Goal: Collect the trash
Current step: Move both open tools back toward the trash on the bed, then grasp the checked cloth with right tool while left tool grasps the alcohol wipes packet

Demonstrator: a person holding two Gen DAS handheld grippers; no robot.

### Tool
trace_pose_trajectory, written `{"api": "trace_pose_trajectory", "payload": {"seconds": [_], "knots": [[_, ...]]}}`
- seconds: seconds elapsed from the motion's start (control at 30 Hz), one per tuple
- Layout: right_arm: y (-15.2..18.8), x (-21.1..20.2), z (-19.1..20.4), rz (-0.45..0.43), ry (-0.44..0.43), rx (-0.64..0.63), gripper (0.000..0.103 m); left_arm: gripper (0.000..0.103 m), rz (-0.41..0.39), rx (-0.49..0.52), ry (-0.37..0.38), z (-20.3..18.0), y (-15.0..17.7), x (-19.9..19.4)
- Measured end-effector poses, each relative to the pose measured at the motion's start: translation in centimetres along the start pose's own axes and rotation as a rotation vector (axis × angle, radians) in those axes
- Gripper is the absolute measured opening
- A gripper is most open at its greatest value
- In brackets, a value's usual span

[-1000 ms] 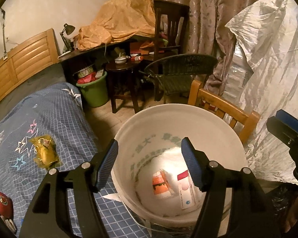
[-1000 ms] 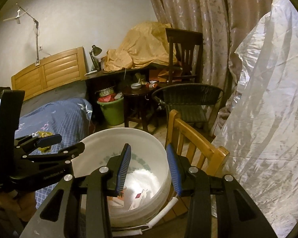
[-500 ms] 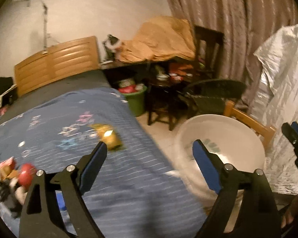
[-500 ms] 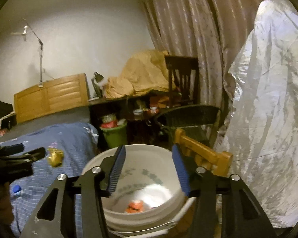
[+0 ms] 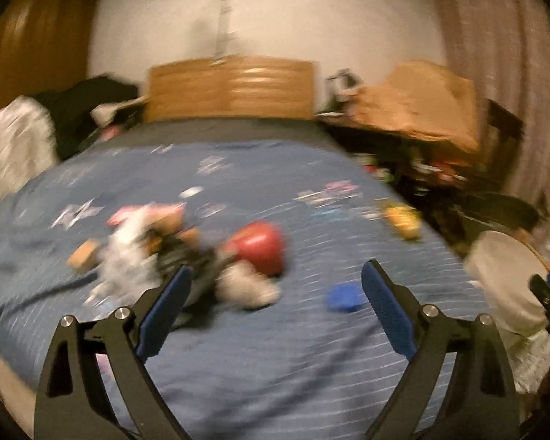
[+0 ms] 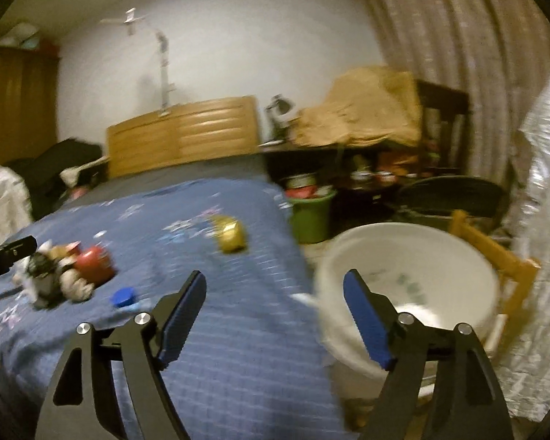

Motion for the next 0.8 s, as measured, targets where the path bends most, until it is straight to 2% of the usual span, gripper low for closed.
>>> {"api": "trace_pose_trajectory", "payload": {"seconds": [0.13, 0.33, 0.47, 0.57, 0.7, 0.8], "knots": [[0.8, 1.3, 6.7, 0.045, -0.119, -0.043, 0.079, 0.091, 0.066, -0.122, -0.144, 8.0, 2.4, 0.1], [2.9, 3.0, 18.6, 0.124, -0.337, -0.161, 0.079, 0.091, 0.12, -0.289, -0.303, 16.9, 5.3, -0.9], [3.2, 4.0, 26.5, 0.135, -0.494, -0.238, 0.079, 0.09, 0.149, -0.365, -0.344, 20.6, 7.0, -1.6], [2.4, 5.1, 33.4, 0.113, -0.637, -0.309, 0.079, 0.086, 0.16, -0.418, -0.354, 23.3, 7.8, -1.9], [2.6, 7.9, 39.0, 0.113, -0.7, -0.448, 0.073, 0.086, 0.177, -0.5, -0.361, 25.3, 8.8, -2.3], [3.3, 11.1, 41.0, 0.159, -0.695, -0.468, 0.067, 0.086, 0.169, -0.514, -0.356, 25.8, 8.9, -2.4]]}}
Point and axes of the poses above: each gripper's, at about its wrist camera, not at the fingertips, and x roughly the way its jaws point, z to its left, y to its underside, the point moved 10 cm from there along x, roughly the way its jaws point, and after that the axes turned 11 degrees about -z, right-handed, at the moved point
